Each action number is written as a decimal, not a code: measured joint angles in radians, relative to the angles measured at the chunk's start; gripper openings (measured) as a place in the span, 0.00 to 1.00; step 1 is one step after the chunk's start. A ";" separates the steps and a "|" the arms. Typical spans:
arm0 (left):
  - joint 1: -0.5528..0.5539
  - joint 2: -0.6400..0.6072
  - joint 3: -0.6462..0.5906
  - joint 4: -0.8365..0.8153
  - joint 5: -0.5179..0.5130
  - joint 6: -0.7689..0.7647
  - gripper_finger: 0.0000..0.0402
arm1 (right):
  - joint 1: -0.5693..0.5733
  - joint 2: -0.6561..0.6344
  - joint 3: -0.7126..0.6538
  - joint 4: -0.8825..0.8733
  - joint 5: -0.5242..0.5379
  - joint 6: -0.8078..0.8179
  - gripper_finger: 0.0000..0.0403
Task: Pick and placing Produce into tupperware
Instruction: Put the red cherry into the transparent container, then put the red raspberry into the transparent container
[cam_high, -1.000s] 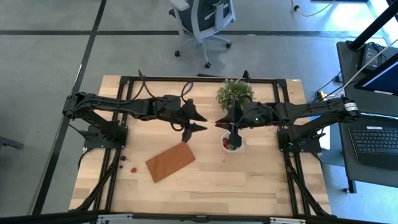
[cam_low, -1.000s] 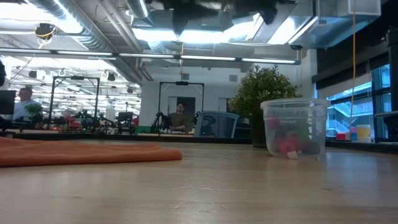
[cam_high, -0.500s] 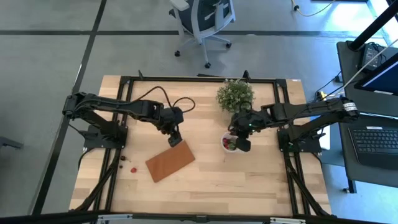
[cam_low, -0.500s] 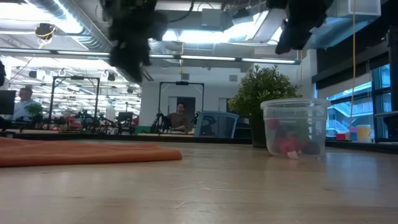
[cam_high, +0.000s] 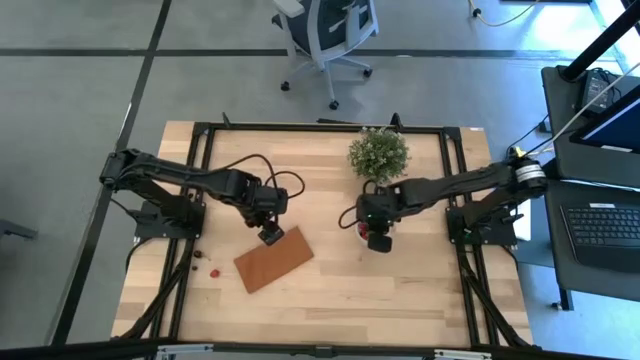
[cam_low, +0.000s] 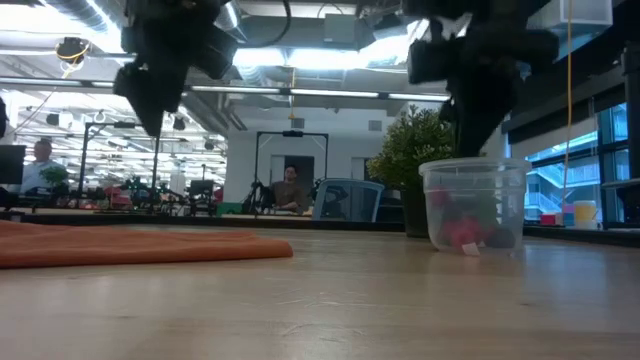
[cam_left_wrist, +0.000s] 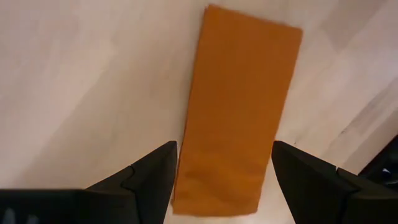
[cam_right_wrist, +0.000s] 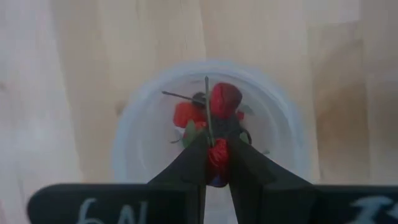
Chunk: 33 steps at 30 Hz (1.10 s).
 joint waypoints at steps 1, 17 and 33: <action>-0.006 0.000 0.000 -0.011 0.000 -0.015 0.63 | 0.000 0.017 0.000 0.001 0.000 -0.003 0.13; -0.144 0.000 0.000 -0.260 0.029 -0.268 0.63 | 0.000 0.107 0.000 0.000 -0.010 0.032 0.28; -0.372 0.000 -0.040 -0.289 0.113 -0.529 0.63 | -0.002 -0.038 0.000 -0.010 -0.008 0.032 0.53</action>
